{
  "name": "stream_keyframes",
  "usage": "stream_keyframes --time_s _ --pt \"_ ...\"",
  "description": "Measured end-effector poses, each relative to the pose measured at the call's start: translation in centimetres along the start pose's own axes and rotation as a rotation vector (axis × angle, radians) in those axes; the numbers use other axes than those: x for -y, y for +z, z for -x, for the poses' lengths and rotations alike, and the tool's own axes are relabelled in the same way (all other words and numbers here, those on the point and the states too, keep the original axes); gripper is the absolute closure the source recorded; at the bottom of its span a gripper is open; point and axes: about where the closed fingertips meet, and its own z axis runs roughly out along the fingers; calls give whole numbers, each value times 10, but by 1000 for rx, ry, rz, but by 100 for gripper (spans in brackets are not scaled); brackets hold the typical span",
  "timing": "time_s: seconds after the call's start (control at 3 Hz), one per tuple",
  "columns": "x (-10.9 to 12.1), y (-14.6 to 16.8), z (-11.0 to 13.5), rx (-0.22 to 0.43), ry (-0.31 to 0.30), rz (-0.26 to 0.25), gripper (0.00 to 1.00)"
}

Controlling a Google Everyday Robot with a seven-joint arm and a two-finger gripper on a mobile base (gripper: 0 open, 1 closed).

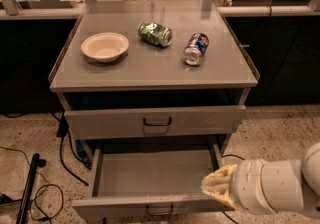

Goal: Close middle drawer

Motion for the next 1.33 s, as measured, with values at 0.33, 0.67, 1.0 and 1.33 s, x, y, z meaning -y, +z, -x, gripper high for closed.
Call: stream_keyframes --time_s 0.33,0.67,1.0,1.33 --pt "5 31 -26 33 -43 -34 100" --pt "5 31 -26 33 -43 -34 100" --pt "1 51 -54 -9 -34 7 100" --pt "-14 86 -119 -57 3 53 100"
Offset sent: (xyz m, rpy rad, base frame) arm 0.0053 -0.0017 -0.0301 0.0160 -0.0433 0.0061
